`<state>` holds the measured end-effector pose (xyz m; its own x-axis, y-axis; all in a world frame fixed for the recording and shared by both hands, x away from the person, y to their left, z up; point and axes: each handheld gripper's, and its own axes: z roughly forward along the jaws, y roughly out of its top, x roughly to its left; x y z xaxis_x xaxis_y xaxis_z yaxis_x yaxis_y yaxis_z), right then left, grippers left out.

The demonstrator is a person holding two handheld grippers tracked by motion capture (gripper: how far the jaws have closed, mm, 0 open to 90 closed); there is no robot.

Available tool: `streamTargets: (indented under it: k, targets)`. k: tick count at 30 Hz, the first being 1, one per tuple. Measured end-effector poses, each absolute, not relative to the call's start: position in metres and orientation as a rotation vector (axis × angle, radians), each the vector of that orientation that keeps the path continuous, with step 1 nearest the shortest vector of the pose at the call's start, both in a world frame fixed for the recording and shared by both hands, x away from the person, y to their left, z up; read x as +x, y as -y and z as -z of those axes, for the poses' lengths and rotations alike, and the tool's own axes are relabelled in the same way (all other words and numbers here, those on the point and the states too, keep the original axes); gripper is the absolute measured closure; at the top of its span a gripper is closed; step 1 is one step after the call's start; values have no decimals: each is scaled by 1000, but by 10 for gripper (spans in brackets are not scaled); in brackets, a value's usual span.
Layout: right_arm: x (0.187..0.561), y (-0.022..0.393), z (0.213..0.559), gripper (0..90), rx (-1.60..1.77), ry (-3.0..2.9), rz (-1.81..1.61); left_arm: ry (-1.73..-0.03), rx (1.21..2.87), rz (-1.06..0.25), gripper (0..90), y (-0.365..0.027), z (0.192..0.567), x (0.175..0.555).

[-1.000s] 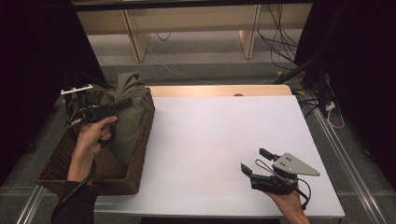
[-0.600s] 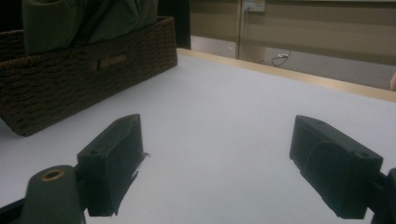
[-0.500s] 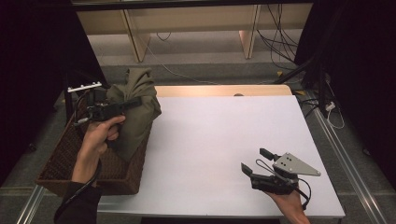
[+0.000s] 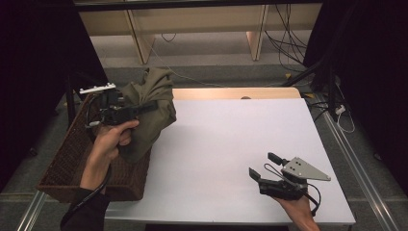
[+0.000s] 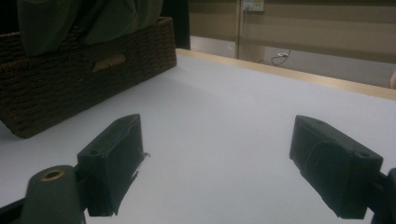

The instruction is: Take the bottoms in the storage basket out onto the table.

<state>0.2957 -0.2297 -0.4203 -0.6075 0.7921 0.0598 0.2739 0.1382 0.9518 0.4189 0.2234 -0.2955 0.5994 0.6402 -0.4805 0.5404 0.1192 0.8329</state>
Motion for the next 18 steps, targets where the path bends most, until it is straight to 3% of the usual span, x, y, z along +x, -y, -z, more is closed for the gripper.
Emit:
streamTargets:
  k: [18]
  targets:
    - [296,231,420,184,1022,-1954,-1480,-944,1630,-21,828,-169,298,421]
